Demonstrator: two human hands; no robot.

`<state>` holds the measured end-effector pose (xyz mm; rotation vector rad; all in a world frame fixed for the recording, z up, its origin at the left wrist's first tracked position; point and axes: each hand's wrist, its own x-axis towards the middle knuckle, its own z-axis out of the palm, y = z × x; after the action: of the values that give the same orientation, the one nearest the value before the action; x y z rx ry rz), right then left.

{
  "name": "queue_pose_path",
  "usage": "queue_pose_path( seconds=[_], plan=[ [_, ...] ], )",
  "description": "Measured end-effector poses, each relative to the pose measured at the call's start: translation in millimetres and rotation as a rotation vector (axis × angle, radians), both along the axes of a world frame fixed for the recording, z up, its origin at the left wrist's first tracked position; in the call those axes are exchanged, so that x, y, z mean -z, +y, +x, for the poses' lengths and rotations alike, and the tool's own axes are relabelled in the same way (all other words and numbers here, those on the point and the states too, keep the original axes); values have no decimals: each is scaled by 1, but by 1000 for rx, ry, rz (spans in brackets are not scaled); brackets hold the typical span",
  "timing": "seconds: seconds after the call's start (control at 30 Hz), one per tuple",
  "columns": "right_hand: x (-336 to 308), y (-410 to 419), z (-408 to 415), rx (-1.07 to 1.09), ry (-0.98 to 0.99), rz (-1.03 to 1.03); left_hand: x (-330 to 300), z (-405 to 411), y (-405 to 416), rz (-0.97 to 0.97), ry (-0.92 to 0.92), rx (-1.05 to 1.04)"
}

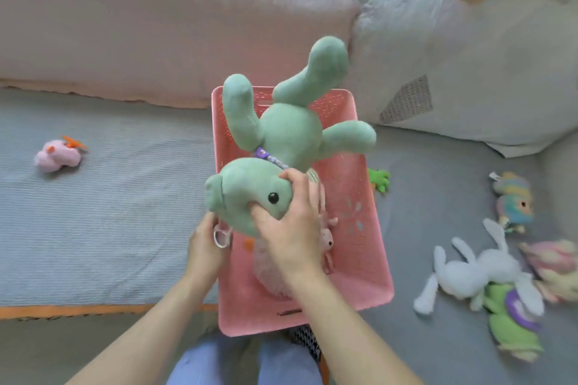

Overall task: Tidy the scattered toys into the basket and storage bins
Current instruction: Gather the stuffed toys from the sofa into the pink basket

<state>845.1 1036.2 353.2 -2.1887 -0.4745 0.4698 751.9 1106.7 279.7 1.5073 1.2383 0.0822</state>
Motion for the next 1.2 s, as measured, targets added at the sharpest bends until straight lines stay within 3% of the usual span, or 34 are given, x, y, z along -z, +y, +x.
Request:
queue_pose_path(
  seconds=[0.17,0.27,0.47,0.53,0.6,0.7,0.83,0.93,1.03,1.13,1.2],
  plan=[
    [53,31,58,265,148,-106,5,24,0,-70,-25,122],
    [74,38,79,197,134,-252,2,28,-3,-30,-44,166],
    [85,17,98,-332,-107,-346,-1,49,-7,549,91,265],
    [81,2,106,-328,-174,-309,4,60,-9,820,153,444],
    [74,-19,115,-225,-249,-176,12,75,-13,950,215,708],
    [63,-49,132,-96,-382,-46,25,108,-13,731,405,869],
    [71,-97,169,54,-363,-13,63,145,-12,371,687,970],
    [100,-136,198,198,-249,-56,80,171,-1,369,725,987],
    [140,-170,211,263,-94,-238,68,185,12,571,489,932],
    [170,-179,205,188,53,-401,31,153,11,943,188,642],
    [185,-174,203,127,121,-452,15,113,9,965,258,388]
  ],
)
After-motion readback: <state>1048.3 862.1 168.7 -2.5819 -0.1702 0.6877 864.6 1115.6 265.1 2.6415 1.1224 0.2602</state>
